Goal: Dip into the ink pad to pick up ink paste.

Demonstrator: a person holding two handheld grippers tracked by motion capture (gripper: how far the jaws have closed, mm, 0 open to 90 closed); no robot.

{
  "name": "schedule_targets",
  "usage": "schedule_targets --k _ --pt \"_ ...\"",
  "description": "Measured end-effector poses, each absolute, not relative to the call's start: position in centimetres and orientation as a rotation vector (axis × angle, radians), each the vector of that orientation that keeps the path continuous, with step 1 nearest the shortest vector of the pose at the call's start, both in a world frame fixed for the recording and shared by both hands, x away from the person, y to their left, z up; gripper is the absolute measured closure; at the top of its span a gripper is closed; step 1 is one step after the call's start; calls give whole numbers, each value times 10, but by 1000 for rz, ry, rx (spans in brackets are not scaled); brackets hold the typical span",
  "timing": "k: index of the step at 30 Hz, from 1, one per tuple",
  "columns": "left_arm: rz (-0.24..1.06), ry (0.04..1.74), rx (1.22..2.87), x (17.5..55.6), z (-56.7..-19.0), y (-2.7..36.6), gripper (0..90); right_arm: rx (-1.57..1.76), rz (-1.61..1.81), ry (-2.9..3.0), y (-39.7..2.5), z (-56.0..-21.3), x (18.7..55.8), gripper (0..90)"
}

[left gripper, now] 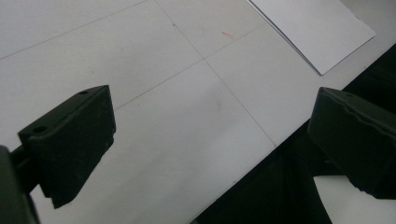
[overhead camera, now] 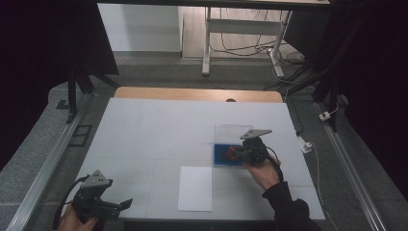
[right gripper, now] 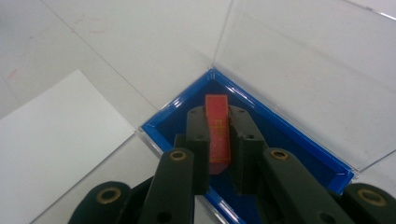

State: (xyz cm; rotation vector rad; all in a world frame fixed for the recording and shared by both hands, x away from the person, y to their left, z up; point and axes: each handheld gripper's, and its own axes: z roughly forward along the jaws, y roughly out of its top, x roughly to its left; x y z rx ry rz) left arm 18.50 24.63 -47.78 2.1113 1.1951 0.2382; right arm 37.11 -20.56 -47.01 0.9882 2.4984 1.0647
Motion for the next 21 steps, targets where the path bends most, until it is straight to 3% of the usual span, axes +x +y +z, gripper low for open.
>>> schedule_targets --k 21 --pt "237 1194 2106 185 -478 247 13 925 1202 2537 -207 -452 344 793"
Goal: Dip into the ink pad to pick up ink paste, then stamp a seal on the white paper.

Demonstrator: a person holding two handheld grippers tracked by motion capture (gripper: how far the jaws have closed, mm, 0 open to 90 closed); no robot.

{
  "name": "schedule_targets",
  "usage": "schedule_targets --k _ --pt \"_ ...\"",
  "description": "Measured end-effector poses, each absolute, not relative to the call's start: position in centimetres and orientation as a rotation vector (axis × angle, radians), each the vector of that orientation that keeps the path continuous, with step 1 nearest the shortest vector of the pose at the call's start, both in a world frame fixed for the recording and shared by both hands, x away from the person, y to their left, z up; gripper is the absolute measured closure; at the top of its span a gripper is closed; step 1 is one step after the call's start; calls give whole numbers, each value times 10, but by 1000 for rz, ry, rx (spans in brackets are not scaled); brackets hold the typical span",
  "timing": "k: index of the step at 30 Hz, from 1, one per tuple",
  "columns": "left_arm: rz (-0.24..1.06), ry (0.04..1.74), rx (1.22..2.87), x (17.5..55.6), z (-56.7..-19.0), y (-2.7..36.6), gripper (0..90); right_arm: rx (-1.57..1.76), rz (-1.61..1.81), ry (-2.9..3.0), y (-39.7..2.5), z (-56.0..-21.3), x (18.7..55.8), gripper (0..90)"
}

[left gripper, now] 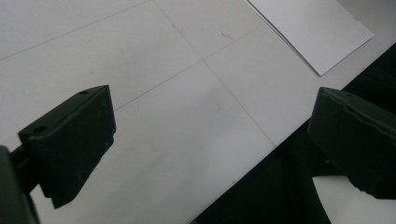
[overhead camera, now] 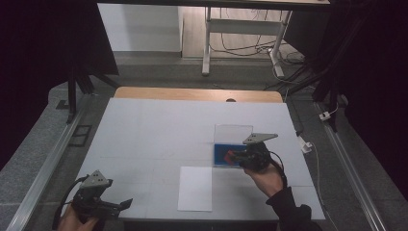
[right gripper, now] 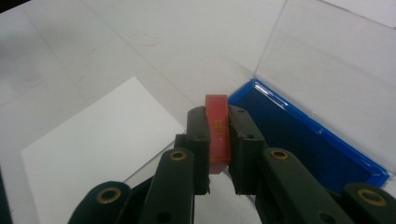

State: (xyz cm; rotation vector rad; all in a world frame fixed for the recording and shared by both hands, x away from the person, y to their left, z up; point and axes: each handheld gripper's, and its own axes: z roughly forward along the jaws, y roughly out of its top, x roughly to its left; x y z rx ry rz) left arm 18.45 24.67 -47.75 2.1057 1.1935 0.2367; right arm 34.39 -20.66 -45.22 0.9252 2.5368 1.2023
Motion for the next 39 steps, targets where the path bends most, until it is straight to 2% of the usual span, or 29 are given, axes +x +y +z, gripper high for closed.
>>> schedule_targets --k 22,39 --pt "235 1196 2102 185 -478 247 13 790 1246 2605 -183 -446 324 793" --pt "234 1196 2105 185 -478 247 14 662 1222 2700 -149 -459 313 794"
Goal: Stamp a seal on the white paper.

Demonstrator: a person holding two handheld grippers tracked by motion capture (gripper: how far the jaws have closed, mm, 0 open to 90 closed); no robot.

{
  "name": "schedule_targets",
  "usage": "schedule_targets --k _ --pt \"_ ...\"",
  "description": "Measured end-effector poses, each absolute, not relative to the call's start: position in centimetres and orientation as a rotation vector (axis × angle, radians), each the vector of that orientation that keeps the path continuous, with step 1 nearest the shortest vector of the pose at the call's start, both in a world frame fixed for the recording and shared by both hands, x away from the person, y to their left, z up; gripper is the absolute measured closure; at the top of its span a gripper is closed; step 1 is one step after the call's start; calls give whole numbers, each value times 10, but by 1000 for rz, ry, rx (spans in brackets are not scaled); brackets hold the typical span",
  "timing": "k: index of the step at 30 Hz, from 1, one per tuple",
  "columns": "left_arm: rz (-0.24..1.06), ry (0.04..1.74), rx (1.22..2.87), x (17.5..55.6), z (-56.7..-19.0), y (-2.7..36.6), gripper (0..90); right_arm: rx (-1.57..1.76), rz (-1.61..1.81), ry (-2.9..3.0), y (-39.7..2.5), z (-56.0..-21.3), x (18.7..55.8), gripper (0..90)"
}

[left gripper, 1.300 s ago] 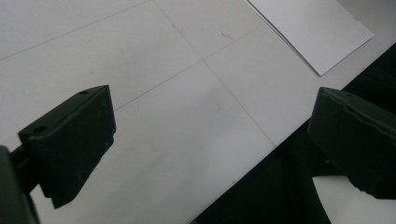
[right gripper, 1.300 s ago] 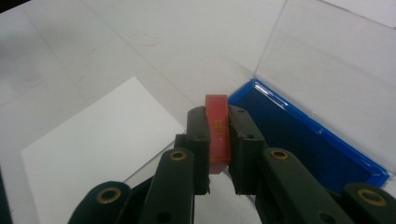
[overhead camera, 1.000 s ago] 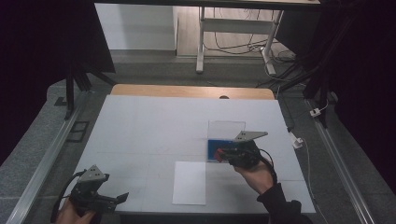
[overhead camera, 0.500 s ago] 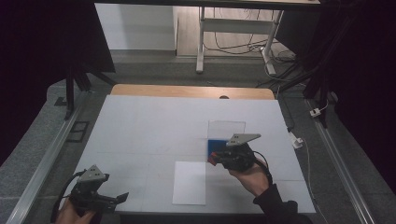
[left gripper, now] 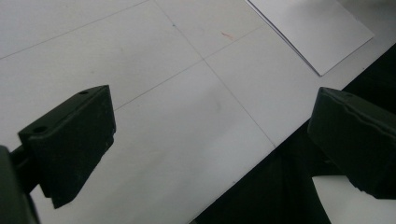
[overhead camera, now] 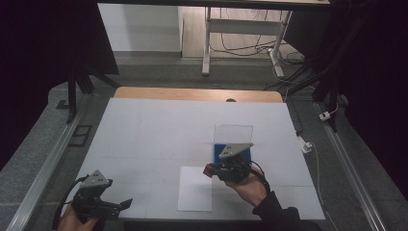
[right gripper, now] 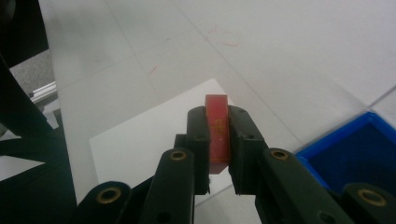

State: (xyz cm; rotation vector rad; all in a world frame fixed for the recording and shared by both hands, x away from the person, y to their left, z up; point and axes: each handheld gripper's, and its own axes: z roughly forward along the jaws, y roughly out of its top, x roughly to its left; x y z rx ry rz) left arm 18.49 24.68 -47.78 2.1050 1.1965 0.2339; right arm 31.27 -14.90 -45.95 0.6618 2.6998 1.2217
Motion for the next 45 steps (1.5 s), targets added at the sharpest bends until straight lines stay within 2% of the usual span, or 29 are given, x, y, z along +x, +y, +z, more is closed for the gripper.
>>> schedule_targets --k 18,34,45 --pt "234 1196 2104 185 -478 247 14 486 1057 2823 -112 -492 303 794" --pt "233 1198 2107 185 -478 247 14 573 1045 2867 -113 -502 312 798" --pt "232 1201 2111 186 -478 246 14 447 926 2810 -103 -500 296 800"
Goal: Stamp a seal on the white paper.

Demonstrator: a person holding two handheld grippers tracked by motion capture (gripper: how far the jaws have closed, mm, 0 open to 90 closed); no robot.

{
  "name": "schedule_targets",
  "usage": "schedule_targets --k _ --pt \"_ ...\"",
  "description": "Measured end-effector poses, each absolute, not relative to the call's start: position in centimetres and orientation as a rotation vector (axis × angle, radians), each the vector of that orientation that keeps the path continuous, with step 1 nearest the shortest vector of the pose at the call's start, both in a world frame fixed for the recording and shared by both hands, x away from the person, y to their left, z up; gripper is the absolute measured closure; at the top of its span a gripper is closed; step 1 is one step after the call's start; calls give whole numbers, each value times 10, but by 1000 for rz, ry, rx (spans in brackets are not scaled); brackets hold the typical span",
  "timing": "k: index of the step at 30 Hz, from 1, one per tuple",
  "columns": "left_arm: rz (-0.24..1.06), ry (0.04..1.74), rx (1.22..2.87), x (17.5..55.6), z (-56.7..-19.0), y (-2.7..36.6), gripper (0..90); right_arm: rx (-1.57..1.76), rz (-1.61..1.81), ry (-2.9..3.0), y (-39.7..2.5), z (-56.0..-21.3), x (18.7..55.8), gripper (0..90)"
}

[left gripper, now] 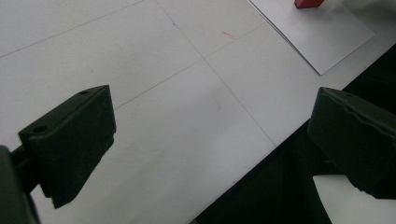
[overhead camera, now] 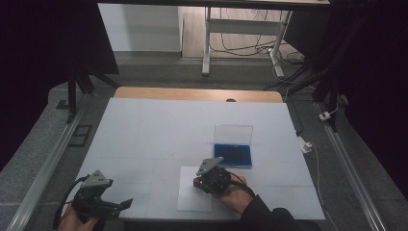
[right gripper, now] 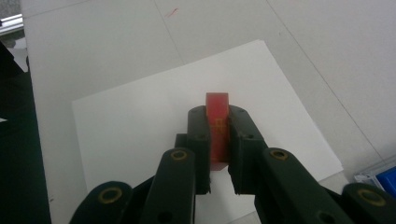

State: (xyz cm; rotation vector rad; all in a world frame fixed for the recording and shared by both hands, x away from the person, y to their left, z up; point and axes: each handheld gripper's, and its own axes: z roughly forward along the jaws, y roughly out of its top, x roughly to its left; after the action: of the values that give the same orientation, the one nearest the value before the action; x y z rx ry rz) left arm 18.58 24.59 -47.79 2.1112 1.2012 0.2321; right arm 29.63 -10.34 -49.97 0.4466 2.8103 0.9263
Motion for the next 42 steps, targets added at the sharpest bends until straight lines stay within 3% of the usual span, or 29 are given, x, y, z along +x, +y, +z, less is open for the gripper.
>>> schedule_targets --k 7,15,23,29,42 --pt "228 1203 2110 186 -478 246 15 563 1039 2858 -112 -503 309 800" --pt "230 1203 2112 186 -478 246 15 429 933 2800 -104 -501 296 800" --pt "230 1204 2112 186 -478 246 15 578 1055 2857 -113 -504 309 800" --pt "231 1206 2112 186 -478 246 14 432 937 2807 -104 -501 297 800" --pt "230 1211 2108 186 -478 247 13 486 995 2832 -108 -503 302 798"
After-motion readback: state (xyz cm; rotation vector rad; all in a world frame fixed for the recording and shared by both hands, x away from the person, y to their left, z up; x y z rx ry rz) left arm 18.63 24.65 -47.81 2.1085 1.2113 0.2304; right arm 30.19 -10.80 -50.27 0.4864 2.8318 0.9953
